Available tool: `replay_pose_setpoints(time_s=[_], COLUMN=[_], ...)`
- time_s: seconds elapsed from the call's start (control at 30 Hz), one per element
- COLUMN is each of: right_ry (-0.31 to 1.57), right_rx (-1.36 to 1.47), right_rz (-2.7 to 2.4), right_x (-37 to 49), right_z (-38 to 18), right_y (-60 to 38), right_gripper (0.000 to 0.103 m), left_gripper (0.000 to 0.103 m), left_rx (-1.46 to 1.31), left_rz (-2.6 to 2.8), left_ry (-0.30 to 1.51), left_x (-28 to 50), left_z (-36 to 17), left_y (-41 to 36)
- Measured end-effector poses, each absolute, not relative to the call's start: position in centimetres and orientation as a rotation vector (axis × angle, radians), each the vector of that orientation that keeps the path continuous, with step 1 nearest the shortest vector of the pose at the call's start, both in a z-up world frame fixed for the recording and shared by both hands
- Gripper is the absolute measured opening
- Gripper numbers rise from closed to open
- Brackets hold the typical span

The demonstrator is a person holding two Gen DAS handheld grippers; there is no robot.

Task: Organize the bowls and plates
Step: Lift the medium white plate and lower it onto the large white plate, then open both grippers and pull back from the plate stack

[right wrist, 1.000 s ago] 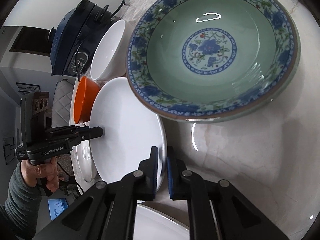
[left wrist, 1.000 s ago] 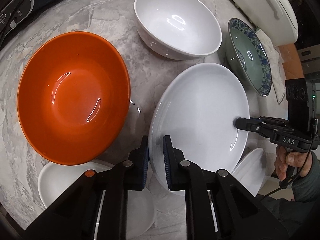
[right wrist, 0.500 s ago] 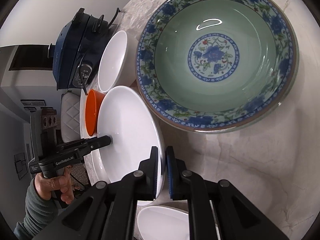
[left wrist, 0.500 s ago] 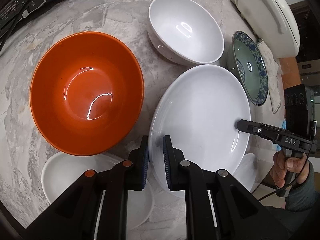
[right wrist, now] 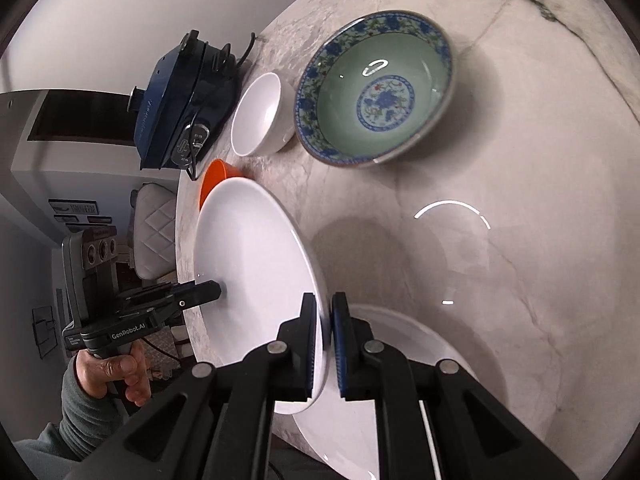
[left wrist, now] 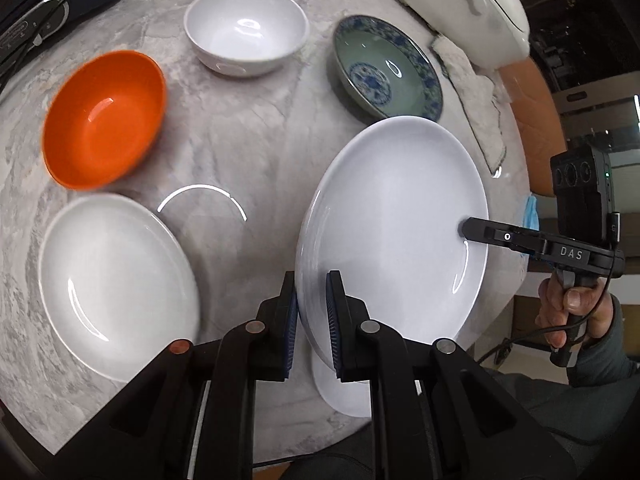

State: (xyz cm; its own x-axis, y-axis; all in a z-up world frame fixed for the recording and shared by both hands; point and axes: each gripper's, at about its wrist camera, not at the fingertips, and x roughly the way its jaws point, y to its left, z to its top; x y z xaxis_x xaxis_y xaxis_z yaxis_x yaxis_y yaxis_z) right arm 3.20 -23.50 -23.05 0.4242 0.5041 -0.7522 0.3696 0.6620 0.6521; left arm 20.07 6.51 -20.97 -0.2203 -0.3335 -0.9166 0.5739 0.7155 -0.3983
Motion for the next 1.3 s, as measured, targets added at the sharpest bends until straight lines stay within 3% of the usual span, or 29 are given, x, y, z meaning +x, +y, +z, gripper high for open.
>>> replay_pose_setpoints(time_s=[0.3,0.6,0.8,0.87,0.93,1.03,1.07,1.13,1.2,1.3], right_ry=[1.279,1.305,1.311,1.318,1.327,1.332,1.334,1.333,1.309,1.257], right_rx=[0.916,0.848,0.818,0.791,0.745,0.713,0.708,0.689,0.657,0.599], right_rz=[-0.028,-0.038,-0.015,0.000,0.011,0.037,0.047,0.077,0.103,0.118], right_x=[-5.9,-6.9,-6.9,-6.9,-6.8,-6.2,-6.1,-6.0,-5.8,-5.4], right_z=[-26.1,-28.2,-28.5,-28.4,-28.2,-28.0,-27.8,-27.1,-25.9,-23.8], right_y=[-22.8,-22.8,-22.6,-22.5,-22.3,-21.9,-22.0,-21.9,-22.0,-22.7], right_gripper=[0.011,0.011,0.011,0.011,0.012,0.017,0.023,0.041,0.065,0.075], left_gripper=[0.012,0.012,0.018,0.027,0.057,0.071,0.073,0.089,0.101,0.102], left_rx=[0.246,0.271,0.231,0.204,0.147,0.114,0.098,0.045,-0.022,-0.090], left_rz=[-0.866,-0.797,-0.772,-0.774,-0.790,-0.772,-0.759,-0.727,-0.696,-0.655], left_ry=[1.664,1.656,1.664,1.667,1.655,1.632,1.634,1.624,1.589,1.500], left_x=[10.9,8.9,8.8,9.0,9.2,9.0,9.1,9.2,9.6,10.6], left_z=[-25.4,-27.7,-29.3,-29.2,-28.2,-27.3,-27.0,-26.1,-24.4,-22.1], left_y=[5.6,4.6,4.0,4.3,5.8,6.4,6.7,7.9,9.8,12.9])
